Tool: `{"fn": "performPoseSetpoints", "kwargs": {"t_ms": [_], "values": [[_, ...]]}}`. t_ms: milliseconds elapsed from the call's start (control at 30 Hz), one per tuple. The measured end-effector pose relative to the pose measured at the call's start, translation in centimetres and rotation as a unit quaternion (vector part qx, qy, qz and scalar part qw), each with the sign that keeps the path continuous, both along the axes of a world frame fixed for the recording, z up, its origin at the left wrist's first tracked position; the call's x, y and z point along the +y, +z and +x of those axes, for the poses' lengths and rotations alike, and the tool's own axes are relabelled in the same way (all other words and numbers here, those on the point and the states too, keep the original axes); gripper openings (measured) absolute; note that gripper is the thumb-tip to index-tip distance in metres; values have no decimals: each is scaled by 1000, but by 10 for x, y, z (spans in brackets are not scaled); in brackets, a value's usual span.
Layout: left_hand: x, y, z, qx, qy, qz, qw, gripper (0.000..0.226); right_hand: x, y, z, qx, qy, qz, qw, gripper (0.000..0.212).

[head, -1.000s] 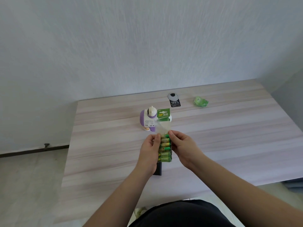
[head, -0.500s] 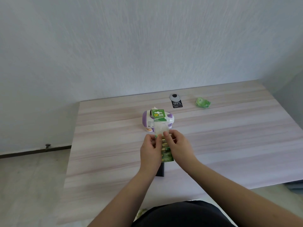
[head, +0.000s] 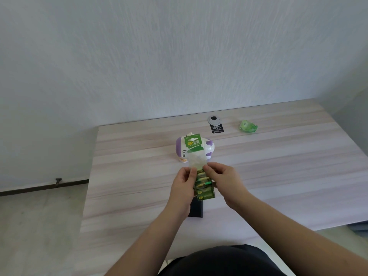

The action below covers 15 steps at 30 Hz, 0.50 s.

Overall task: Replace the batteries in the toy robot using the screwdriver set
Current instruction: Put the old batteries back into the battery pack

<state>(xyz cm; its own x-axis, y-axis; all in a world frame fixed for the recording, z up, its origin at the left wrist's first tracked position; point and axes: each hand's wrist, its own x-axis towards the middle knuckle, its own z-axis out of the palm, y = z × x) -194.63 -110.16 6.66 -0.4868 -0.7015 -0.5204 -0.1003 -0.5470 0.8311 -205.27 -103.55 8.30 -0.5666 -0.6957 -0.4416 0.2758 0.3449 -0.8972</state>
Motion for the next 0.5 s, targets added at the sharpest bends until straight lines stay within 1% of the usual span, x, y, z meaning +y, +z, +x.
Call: {"fn": "performPoseSetpoints", "kwargs": {"t_ms": [100,300,400,500], "values": [[-3,-1,2,-3,-7,-15,1000,23,1,4,-3,-11,13,4,1000,9],[-7,-1,2,-9,-12,-21,1000,24,0,-1,-6,-15,-11,15,1000,13],[-13,1,5,-20,-48,-32,998,20,0,-2,-5,7,-7,17,1000,11],[-21,4,10,-7,-77,-31,997,18,-1,-2,-4,39,9,22,999,8]]}}
